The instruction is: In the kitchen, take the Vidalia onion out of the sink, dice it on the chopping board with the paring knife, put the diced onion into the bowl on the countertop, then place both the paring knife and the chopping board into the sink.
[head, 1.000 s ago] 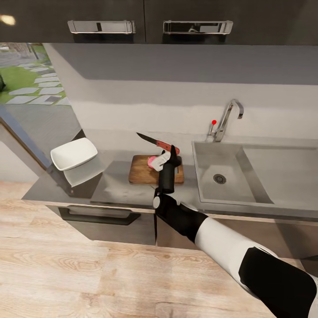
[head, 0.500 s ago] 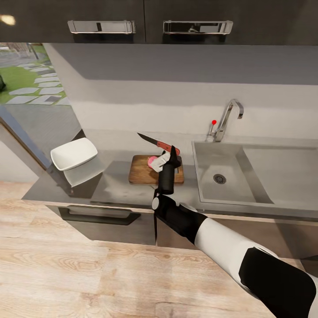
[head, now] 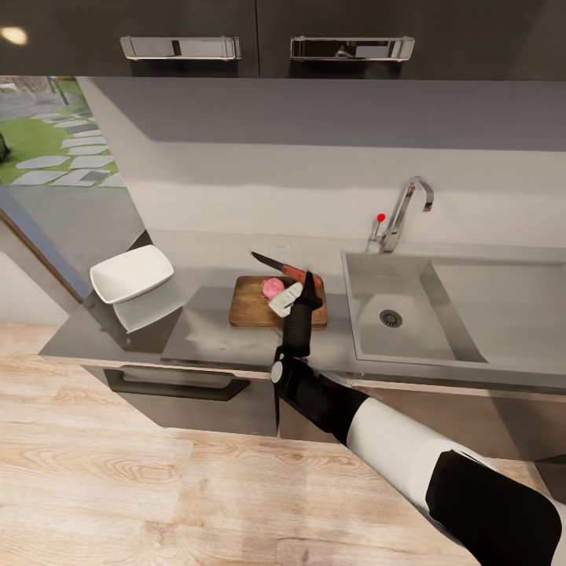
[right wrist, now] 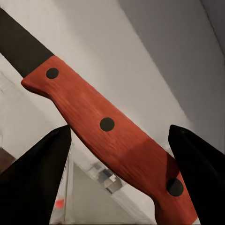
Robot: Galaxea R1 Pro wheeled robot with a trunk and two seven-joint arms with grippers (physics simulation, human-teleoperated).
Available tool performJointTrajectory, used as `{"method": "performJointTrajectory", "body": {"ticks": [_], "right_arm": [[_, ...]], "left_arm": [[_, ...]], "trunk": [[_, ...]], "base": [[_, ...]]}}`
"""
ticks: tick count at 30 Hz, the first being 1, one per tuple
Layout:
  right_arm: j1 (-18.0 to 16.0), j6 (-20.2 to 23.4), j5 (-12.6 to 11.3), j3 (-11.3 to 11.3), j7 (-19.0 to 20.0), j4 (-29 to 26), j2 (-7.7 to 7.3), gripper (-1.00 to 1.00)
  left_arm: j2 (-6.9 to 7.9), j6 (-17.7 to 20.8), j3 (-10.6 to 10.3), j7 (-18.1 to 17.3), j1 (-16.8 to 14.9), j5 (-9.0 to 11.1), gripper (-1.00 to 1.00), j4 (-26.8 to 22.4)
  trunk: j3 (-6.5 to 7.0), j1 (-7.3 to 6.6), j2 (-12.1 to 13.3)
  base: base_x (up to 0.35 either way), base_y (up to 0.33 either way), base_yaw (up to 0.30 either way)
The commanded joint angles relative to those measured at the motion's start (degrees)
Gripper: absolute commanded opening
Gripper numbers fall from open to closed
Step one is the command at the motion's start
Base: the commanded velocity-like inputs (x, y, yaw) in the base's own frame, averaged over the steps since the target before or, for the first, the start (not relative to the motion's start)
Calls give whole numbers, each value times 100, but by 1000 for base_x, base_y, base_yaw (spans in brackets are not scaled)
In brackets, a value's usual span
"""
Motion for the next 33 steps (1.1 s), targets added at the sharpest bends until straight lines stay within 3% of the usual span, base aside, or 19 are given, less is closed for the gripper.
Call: {"method": "performJointTrajectory", "body": {"ticks": [1, 33], "right_arm": [[20, 56, 15, 15, -19, 4, 0, -100], [189, 58, -7, 24, 124, 70, 0, -100]], "left_arm": [[-2, -19, -48, 16, -4, 49, 100, 6], [7, -19, -54, 16, -1, 49, 100, 6]], "trunk": [[-8, 3, -9], [-8, 3, -9]], "base": [[0, 0, 0], [0, 0, 0]]}}
